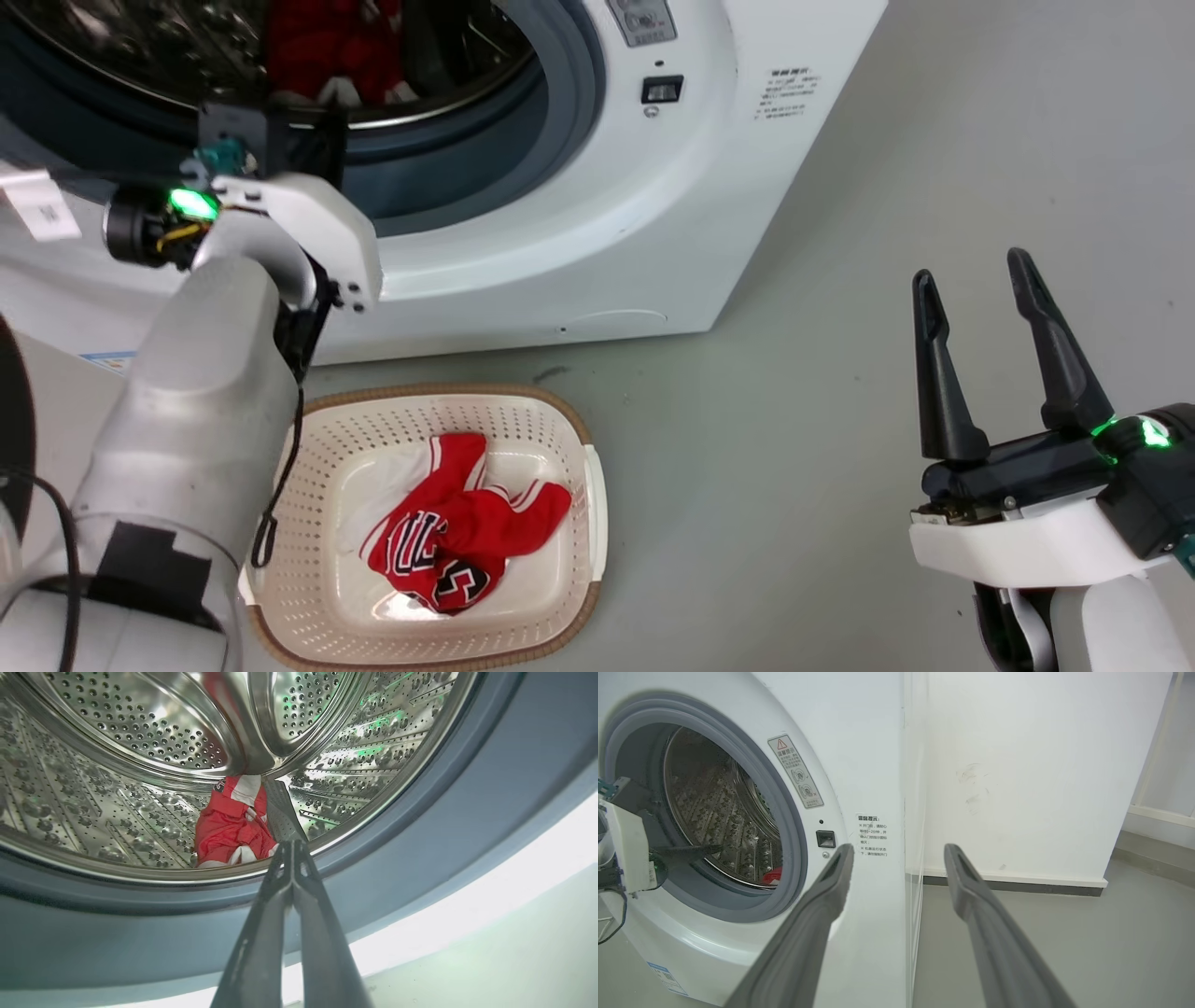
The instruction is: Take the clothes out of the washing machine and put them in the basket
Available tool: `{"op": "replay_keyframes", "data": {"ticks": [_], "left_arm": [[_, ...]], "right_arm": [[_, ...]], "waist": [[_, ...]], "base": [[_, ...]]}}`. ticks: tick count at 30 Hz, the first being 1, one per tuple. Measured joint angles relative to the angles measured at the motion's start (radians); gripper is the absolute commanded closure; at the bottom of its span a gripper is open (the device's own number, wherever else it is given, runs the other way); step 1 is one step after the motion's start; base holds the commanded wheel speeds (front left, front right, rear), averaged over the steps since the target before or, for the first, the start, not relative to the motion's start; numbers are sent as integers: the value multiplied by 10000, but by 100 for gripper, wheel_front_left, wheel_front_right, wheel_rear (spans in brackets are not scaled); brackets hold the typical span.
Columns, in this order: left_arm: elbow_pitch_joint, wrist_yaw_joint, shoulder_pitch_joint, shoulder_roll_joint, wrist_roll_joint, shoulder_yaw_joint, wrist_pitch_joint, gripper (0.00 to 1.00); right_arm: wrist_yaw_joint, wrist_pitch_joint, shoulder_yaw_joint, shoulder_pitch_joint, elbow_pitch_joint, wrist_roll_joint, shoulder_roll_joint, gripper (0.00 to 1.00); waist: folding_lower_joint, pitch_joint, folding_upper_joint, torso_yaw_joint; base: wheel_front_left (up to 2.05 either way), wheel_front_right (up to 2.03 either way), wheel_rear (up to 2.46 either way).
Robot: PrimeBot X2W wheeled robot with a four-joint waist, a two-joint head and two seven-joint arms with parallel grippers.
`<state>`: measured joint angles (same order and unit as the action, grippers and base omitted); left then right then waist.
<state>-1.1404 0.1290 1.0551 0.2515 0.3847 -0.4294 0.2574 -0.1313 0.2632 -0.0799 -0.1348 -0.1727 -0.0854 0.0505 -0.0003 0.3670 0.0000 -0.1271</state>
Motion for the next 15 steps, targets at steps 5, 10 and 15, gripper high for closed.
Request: {"op": "replay_keyframes", "data": {"ticks": [5,10,15], "left_arm": [[378,0,-405,138,82,-238,25,100],[418,2,-184,483,148,-504,-182,0],[405,2,886,1007,132,-786,-780,0]], "right_arm": [[0,0,-75,108,17,31,0,0],[0,0,-228,54,-29,25,0,0],[0,0,-303,-267,-100,-35,0,0]], "waist": [[1,-283,0,163],[1,-77,0,87],[2,455,0,-154]], "base": [[0,0,0],[0,0,0],[0,0,0]]}}
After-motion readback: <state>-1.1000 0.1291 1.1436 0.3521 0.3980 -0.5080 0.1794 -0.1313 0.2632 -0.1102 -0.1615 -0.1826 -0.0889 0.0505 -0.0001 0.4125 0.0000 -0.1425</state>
